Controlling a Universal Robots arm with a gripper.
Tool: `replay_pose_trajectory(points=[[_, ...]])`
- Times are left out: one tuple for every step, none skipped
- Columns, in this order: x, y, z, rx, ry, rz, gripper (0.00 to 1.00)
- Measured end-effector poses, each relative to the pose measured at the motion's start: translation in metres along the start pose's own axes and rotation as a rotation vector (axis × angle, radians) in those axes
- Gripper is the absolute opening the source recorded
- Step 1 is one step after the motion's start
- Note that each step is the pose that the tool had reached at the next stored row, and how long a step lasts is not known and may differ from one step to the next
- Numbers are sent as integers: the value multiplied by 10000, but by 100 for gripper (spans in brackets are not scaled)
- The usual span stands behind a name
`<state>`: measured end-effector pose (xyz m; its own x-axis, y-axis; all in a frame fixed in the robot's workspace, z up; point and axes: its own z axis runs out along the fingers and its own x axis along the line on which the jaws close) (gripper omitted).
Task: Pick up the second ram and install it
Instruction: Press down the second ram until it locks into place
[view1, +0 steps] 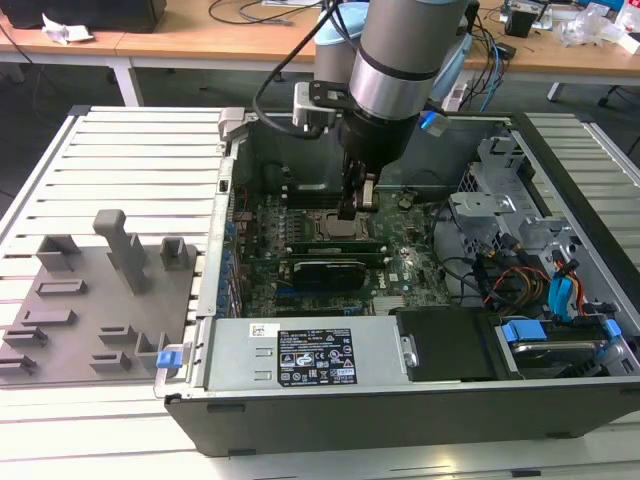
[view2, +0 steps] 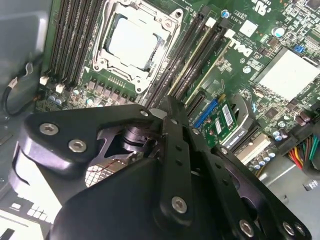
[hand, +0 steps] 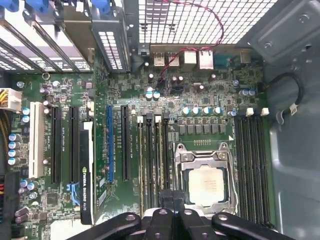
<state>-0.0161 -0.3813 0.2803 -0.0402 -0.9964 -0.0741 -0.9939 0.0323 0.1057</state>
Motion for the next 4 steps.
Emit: replay_pose_trajectory(points=[[0, 0, -1, -1, 2, 0, 11], [0, 0, -2, -1, 2, 0, 11], [0, 0, -2, 0, 2, 0, 11], [0, 0, -2, 0, 2, 0, 11]])
